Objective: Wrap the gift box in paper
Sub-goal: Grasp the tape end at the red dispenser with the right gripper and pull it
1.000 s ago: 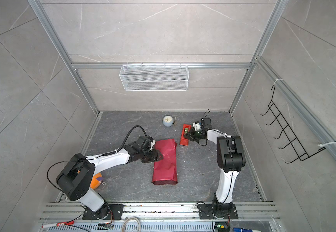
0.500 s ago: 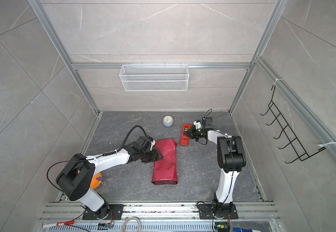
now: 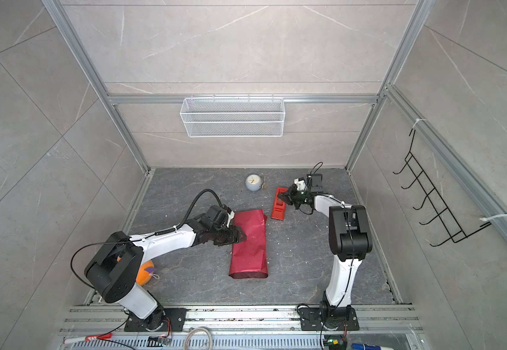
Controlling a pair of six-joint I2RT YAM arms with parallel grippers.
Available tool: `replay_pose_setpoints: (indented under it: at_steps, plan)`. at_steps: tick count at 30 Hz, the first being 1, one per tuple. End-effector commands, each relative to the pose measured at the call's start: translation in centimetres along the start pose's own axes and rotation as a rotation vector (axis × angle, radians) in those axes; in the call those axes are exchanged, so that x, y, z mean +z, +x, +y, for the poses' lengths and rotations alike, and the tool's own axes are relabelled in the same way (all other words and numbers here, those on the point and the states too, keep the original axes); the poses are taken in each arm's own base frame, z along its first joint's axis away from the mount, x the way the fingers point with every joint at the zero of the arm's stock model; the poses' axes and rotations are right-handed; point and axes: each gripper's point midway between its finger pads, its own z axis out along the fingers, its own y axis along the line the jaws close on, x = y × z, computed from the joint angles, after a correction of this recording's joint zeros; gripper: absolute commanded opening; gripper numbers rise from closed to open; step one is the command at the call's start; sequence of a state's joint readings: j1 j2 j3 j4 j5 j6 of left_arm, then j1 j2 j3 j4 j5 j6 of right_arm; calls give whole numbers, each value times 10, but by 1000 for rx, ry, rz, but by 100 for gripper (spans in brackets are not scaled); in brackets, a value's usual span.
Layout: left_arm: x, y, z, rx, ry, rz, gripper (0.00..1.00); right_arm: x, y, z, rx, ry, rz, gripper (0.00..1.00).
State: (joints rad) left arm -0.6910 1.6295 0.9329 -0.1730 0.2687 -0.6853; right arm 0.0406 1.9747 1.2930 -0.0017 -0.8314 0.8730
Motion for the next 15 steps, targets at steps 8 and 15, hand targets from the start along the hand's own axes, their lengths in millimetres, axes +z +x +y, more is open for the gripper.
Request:
replay_pose_setpoints:
  at_steps: [8,15]
  plan:
    - [8,30,43,-34,-153,92,68,-23,-23,61,-71,-77,-78,0]
    - [8,31,43,-33,-156,93,68,-30,-21,71,-69,-103,-95,0]
